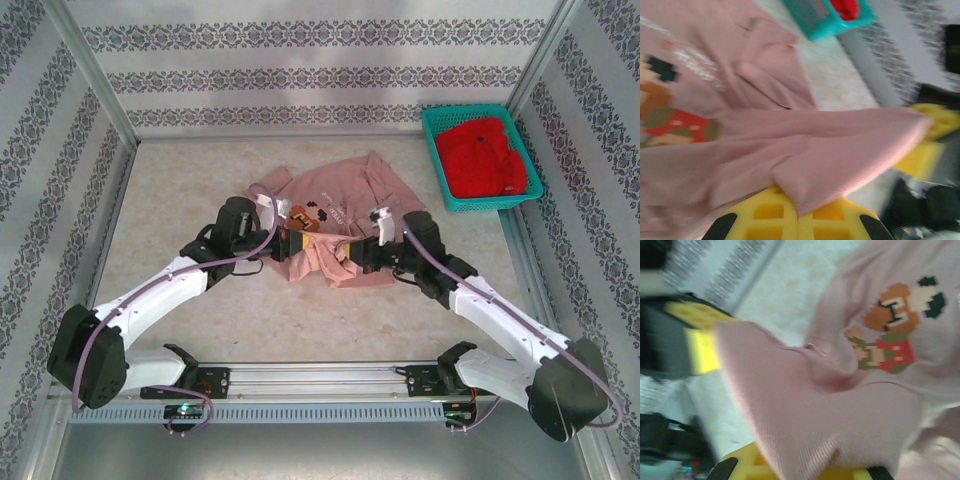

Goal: Fold the inside-out t-shirt

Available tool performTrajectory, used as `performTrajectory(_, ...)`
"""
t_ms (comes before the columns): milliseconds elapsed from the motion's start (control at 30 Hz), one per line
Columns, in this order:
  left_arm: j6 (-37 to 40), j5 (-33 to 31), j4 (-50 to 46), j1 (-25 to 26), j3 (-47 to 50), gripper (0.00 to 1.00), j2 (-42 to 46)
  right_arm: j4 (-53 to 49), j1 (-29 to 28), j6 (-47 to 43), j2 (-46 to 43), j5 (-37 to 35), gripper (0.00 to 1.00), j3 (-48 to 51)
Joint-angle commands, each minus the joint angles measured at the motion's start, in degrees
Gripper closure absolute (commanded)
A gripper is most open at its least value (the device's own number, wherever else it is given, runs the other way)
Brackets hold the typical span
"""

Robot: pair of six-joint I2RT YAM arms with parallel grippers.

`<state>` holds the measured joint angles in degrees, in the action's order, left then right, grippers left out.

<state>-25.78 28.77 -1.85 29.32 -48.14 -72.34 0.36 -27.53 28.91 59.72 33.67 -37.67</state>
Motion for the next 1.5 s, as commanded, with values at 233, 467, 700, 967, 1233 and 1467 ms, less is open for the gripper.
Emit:
performTrajectory(233,6.26,-19.02,-10.70,-0.28,-4.46,0.58,-0.72,12.39,3.30,23.50,1.98,14.70,1.00,-4.60)
performTrajectory(467,6.40,-2.09,-5.58,6.99,1.79,0.50,8.35,14.84,5.20,27.60,5.91,15.13,1.00,-6.16)
performTrajectory(700,1.14,1.77,5.03,13.63,-0.83,0.52,-1.21,15.89,5.88,30.01,6.46,13.29,1.00,-6.10)
performTrajectory(967,-2.29,-8.28,9.34,13.51,-3.73,0.52,-10.84,16.47,6.96,31.89,5.14,13.31,1.00,-5.10)
performTrajectory(1233,-3.62,-5.75,13.55,12.90,-5.66,0.73,-17.06,16.22,8.03,31.94,3.50,13.25,1.00,-4.09)
performTrajectory(1467,-2.85,0.50,16.58,9.77,-1.56,0.99,-11.87,13.41,11.44,30.03,2.00,14.43,1.00,-3.28)
